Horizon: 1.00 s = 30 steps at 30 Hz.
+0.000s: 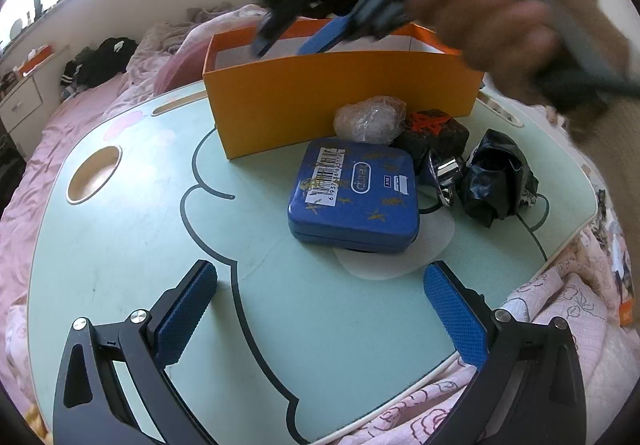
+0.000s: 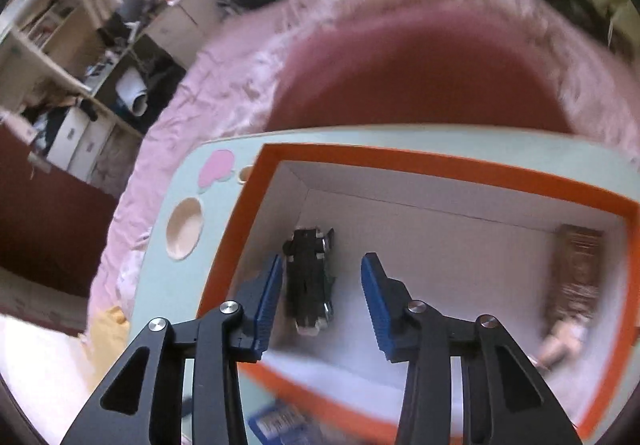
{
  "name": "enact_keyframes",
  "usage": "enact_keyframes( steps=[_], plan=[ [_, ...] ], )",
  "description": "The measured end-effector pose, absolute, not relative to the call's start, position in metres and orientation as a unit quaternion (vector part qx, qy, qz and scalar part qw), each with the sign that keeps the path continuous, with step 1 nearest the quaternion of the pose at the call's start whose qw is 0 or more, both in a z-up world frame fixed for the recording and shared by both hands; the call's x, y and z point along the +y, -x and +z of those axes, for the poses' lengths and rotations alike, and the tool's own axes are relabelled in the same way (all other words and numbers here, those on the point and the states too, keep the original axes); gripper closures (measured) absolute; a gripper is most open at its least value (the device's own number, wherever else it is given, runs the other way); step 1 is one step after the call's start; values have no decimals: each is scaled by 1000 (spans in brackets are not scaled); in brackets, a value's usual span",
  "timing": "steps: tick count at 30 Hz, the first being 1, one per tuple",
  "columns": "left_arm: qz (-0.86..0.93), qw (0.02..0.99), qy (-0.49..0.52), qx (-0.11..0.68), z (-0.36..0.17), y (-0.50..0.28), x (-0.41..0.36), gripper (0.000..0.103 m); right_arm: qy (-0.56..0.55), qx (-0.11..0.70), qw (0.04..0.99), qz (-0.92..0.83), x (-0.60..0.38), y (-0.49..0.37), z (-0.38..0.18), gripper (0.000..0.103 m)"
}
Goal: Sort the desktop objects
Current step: 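Grasp the black toy car in the box with the right tool, then lift the toy car out and set it beside the ribboned box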
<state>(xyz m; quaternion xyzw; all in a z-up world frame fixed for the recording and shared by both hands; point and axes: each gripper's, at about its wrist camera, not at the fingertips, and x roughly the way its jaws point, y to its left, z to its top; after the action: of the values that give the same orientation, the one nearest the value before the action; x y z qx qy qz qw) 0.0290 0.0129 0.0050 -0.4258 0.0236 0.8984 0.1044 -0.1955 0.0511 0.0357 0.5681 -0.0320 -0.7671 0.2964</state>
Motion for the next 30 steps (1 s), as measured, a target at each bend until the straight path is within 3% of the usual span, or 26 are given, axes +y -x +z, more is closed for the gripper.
enact_keyframes(
  steps=[3, 6, 10, 20, 25, 30],
  plan=[
    [899, 106, 424, 22, 5, -29, 12, 0, -585, -47, 297, -753, 38, 201, 23, 62],
    [899, 108, 423, 22, 5, -30, 11, 0, -598, -12, 281, -751, 25, 197, 12, 62],
    [899, 109, 423, 21, 5, -30, 11, 0, -584, 7, 266, -767, 31, 196, 15, 76],
    [900, 108, 422, 20, 6, -31, 10, 0, -498, -105, 273, -816, 112, 176, 60, 76],
    [900, 108, 422, 21, 6, -31, 10, 0, -436, -95, 286, -848, 151, 128, 101, 76],
    [900, 109, 422, 21, 6, -31, 9, 0, -436, -79, 302, -844, 169, 85, 93, 76]
  ],
)
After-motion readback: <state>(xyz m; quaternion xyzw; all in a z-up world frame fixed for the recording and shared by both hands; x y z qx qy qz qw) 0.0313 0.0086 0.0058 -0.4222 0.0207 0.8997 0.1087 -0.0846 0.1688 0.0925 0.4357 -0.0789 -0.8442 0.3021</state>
